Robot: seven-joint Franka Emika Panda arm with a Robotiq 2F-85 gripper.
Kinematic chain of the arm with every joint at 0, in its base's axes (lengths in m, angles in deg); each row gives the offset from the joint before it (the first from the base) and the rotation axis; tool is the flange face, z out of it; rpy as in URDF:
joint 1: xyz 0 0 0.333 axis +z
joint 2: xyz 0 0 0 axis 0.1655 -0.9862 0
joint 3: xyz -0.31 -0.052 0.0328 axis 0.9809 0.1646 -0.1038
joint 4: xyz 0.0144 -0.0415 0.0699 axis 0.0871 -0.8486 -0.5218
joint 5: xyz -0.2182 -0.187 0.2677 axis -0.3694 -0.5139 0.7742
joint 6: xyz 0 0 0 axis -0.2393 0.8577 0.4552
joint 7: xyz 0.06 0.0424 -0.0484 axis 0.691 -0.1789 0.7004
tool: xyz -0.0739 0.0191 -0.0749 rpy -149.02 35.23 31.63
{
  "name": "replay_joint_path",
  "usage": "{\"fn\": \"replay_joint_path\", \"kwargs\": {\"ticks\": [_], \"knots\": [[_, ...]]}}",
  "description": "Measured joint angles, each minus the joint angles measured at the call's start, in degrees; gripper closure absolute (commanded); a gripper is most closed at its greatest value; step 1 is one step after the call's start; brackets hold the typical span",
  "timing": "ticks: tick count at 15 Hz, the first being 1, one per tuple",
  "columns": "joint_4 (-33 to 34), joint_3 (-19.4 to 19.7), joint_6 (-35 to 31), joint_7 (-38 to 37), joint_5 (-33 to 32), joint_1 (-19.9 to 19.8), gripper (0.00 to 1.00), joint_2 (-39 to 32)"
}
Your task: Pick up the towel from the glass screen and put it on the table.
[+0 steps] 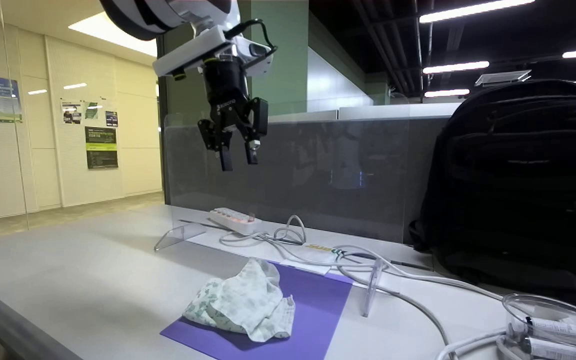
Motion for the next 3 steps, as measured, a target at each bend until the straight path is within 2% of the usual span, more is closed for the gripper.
{"fn": "replay_joint_path", "kwargs": {"ticks": [2, 3], "knots": [[0.00, -0.09, -0.28, -2.84, -0.97, 0.00, 0.01, 0.05], [0.00, -0.12, -0.48, -3.99, -1.56, 0.00, 0.00, 0.12]]}}
